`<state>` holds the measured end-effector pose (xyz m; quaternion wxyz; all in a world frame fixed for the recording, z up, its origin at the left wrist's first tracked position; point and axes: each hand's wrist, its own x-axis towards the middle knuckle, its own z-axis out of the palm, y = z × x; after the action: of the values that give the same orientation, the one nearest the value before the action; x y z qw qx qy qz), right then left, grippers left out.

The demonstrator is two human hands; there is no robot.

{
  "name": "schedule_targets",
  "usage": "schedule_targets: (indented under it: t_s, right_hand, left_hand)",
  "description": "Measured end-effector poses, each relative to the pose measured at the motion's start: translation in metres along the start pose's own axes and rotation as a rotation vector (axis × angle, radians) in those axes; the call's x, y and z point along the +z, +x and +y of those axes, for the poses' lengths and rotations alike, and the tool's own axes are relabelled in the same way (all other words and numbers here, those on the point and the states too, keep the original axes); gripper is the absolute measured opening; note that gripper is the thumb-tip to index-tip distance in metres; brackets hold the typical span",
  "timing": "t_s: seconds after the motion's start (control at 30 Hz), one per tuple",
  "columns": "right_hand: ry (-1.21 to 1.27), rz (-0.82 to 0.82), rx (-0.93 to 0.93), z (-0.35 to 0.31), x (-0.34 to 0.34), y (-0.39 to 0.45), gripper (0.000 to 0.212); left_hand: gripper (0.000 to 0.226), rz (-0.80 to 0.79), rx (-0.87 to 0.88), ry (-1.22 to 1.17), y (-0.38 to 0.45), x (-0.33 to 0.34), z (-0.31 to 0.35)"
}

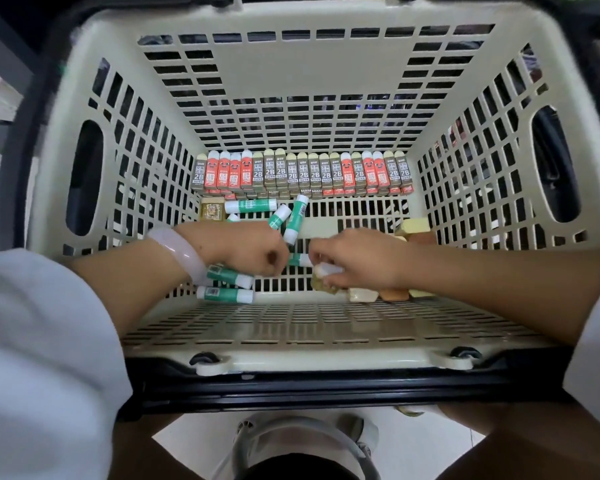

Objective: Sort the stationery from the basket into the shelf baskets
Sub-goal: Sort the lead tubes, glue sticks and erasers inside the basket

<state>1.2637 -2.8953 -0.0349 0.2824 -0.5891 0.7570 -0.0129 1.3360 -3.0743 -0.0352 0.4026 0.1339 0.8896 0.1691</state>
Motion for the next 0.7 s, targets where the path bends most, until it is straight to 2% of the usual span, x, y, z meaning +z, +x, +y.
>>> schedule_targets:
  t_s: [0.07, 0.13, 0.17, 0.23, 0.3, 0.47, 0.57, 0.7]
  right_hand:
    - [-0.084, -0.044, -0.067, -0.003, 0.005, -0.001, 0.029]
    - [-0.137, -0.12, -0.08, -0.001, 0.007, -0.003, 0.029]
    - [-0.161, -0.169, -0.083, 0.0, 0.006, -0.003, 0.03]
    - [-0.198, -0.239, -0.106, 0.002, 0.006, -0.002, 0.032]
    - [-0.212, -0.253, -0.129, 0.002, 0.006, 0.0, 0.033]
    - [-0.133, -0.248, -0.093, 0.005, 0.005, 0.003, 0.036]
    - [-0.101, -0.189, -0.063, 0.007, 0.003, 0.005, 0.034]
    - [-0.036, -0.111, -0.015, 0.01, -0.001, 0.006, 0.03]
  left_hand:
    - [0.013, 0.239, -0.087, -0.113, -0.002, -0.012, -0.011]
    - [0.017, 0.455, -0.248, -0.056, -0.004, -0.019, -0.027]
    - [0.018, 0.502, -0.346, 0.004, -0.006, -0.02, -0.035]
    - [0.017, 0.447, -0.543, 0.098, -0.013, -0.019, -0.048]
    - [0.019, 0.332, -0.649, 0.151, -0.014, -0.012, -0.053]
    - [0.038, 0.269, -0.677, 0.266, -0.007, 0.003, -0.052]
    - [0.039, 0.201, -0.689, 0.344, -0.006, 0.009, -0.049]
    - [0.044, 0.174, -0.693, 0.288, -0.007, 0.006, -0.045]
